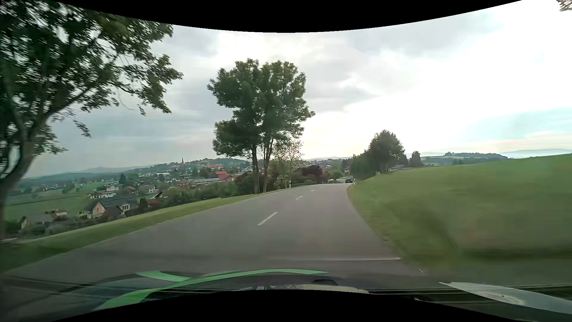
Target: Follow the waypoints while adhering to traffic rules and regulations
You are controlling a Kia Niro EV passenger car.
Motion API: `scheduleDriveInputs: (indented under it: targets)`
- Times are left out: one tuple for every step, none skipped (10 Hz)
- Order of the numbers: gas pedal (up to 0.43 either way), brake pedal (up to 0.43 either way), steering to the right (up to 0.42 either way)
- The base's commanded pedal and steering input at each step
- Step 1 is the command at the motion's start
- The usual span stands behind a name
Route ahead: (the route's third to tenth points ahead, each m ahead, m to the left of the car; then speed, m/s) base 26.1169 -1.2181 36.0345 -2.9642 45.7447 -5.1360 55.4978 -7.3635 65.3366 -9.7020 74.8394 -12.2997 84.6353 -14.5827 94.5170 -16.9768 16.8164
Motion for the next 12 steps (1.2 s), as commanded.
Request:
scheduleDriveInputs:
  targets:
    - [0.268,0.0,0.046]
    - [0.268,0.0,0.044]
    - [0.268,0.0,0.041]
    - [0.268,0.0,0.039]
    - [0.268,0.0,0.038]
    - [0.268,0.0,0.038]
    - [0.268,0.0,0.037]
    - [0.268,0.0,0.034]
    - [0.268,0.0,0.031]
    - [0.268,0.0,0.029]
    - [0.268,0.0,0.028]
    - [0.28,0.0,0.026]
